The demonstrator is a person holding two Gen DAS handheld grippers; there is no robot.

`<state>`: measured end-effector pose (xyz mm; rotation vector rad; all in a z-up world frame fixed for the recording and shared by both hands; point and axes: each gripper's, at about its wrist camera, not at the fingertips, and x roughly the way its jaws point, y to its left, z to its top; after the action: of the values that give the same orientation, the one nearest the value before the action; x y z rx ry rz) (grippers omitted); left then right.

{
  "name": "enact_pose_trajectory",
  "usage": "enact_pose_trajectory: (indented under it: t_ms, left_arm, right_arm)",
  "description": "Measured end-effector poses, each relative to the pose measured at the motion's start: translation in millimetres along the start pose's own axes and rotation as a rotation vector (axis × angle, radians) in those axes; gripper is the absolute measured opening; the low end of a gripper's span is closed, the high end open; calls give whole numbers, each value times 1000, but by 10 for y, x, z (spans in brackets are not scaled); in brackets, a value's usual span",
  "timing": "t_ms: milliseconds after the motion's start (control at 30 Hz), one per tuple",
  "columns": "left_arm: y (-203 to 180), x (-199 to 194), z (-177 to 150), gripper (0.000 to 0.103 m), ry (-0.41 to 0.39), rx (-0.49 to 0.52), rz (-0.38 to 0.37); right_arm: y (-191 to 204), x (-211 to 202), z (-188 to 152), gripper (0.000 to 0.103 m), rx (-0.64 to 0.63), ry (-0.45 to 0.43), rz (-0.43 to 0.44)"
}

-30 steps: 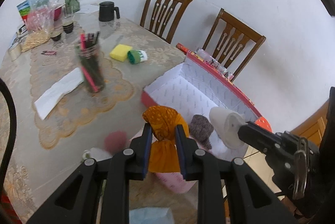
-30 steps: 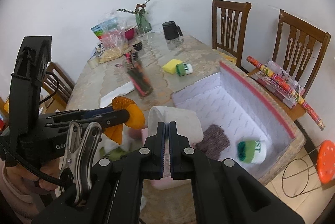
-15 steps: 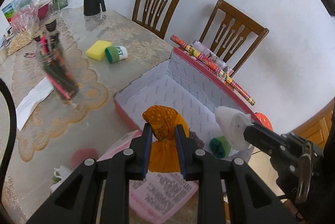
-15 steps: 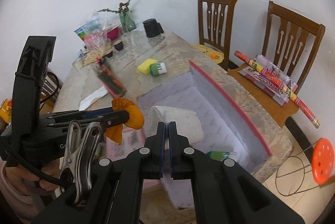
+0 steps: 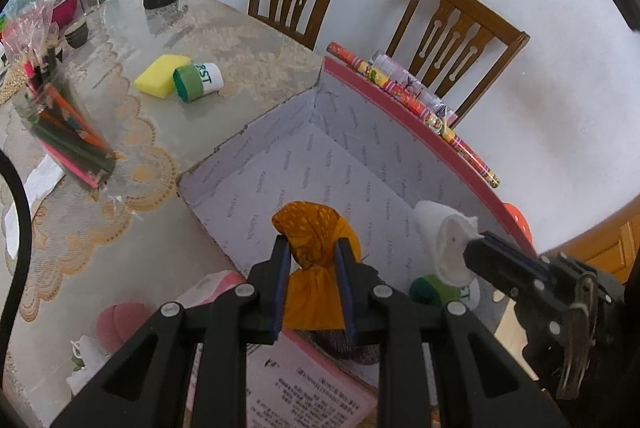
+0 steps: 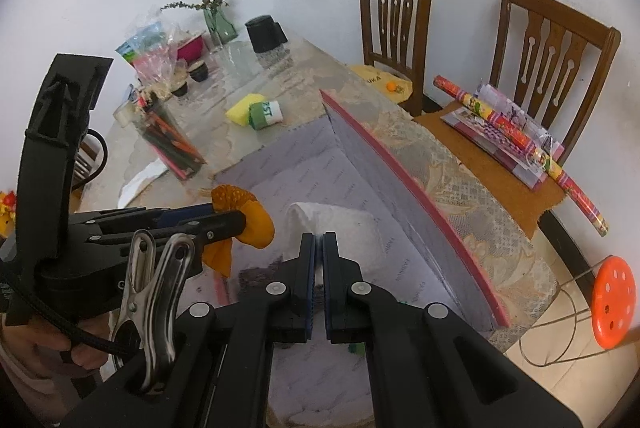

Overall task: Organize soft objects
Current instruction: 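Carry the orange cloth and white towel roll over the pink box, then open both grippers to drop the orange cloth and towel roll into the box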

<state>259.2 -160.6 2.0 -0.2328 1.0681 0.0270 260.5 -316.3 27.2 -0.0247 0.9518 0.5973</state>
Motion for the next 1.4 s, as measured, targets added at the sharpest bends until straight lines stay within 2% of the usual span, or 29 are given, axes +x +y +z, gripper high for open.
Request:
enact_pose_trajectory:
  t_ms: [300,700,933,1100,1400]
  left_arm:
    - [-17,216,-12,23,43,5,13]
    - [-49,224,-44,26,50,9,10]
    - [-70,143,-57,38,41,7,14]
    - [-99,37,-71,43,22,15,17]
    - [-60,-201,-164,43,-9,4,31]
  right_arm:
    - [-107,187,-52,5,29,54,3]
    - [-190,200,-104,5,84,73,24]
    - [-200,131,-112,19,95,57,6]
    - [-180,79,-131,28,101,44,-11]
    - [-103,-21,-186,28,100,23,-5]
